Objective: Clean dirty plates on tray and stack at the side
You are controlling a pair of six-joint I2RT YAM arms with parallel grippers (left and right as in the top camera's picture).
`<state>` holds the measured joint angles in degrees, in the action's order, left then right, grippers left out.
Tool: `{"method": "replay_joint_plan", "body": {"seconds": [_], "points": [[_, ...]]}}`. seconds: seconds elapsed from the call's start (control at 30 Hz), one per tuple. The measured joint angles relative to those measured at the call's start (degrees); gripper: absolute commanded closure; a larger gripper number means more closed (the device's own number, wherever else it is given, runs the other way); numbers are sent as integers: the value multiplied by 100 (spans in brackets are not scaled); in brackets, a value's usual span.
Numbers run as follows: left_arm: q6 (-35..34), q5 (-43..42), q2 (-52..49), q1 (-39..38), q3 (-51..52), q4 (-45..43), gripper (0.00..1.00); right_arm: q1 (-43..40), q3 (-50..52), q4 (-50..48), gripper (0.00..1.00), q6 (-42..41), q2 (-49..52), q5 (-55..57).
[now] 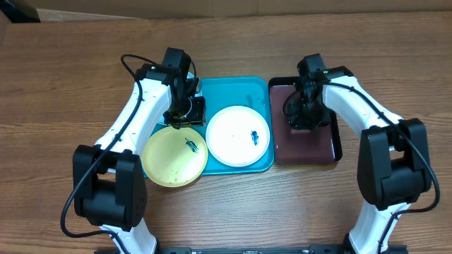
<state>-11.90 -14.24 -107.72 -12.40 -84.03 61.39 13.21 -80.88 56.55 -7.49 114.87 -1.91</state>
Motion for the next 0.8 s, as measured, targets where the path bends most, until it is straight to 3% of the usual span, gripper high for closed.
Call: {"method": "replay_joint_plan", "body": {"seconds": [0.1,0.17,0.23,0.27,0.3,0.33,0.37,0.57,0.8], "points": [[0,0,0,0,0,0,60,28,0,17,46,2,11,4],[0,0,0,0,0,0,59,31,0,57,94,7,11,28],[0,0,0,0,0,-4,59,33,2,114,96,4,11,39],[0,0,0,0,0,-13,59,33,2,166,88,4,11,39],[0,0,0,0,-2,-20,59,33,7,190,49,-2,11,42],[0,0,0,0,0,-20,59,33,11,197,24,-28,11,42],[0,0,0,0,-2,-26,59,33,17,168,19,-15,11,42],[-17,0,0,0,-2,-101,60,31,57,-297,18,-2,11,92],[-129,66,0,-9,-2,-144,60,28,59,-603,27,-7,11,179]]}}
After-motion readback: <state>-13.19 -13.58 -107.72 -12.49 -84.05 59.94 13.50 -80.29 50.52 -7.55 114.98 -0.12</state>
